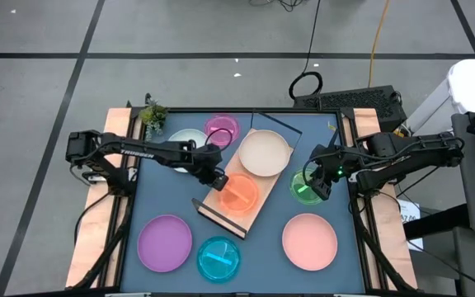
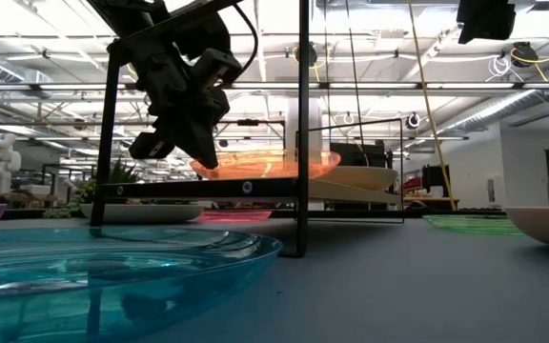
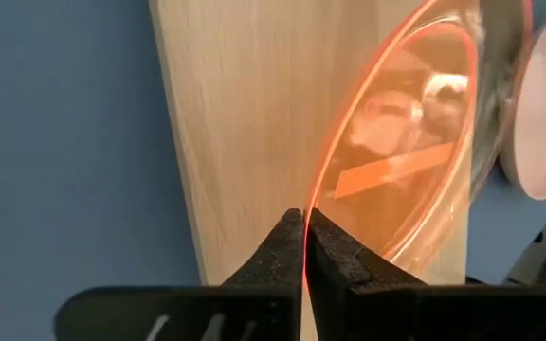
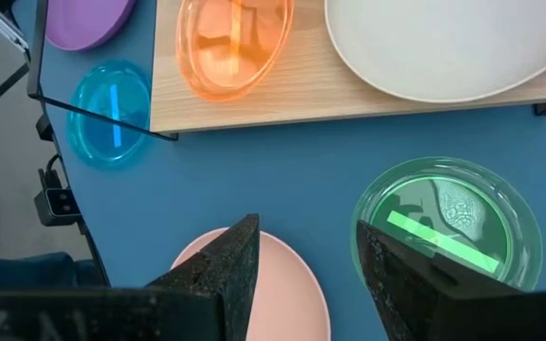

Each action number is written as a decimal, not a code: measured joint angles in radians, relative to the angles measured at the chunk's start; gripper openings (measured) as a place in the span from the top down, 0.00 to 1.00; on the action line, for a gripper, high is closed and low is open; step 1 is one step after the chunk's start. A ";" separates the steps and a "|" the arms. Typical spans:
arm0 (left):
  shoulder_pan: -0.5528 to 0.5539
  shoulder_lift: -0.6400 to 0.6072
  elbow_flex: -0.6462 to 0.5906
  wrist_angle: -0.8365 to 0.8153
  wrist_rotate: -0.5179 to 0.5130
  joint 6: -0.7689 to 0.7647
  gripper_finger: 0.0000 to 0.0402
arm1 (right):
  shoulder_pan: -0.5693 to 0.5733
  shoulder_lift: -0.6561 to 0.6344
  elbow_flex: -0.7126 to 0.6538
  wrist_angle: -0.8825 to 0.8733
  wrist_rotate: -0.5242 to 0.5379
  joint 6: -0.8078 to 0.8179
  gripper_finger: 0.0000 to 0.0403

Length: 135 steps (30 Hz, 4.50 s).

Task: Place and stack plates onto a shelf
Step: Put the orange plate on the shelf, then stack the light pink plate on top of the gray plate on the shelf

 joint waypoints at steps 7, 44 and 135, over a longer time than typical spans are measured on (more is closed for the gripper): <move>-0.004 0.000 0.000 0.000 -0.030 -0.013 0.98 | 0.000 0.000 0.000 0.000 0.001 -0.004 0.60; -0.004 0.000 0.000 -0.032 0.109 -0.128 0.79 | 0.000 0.001 -0.056 -0.011 -0.005 0.024 0.60; -0.001 -0.286 0.001 -0.186 0.051 -0.050 0.79 | 0.596 0.018 -0.707 0.478 -0.104 0.903 0.38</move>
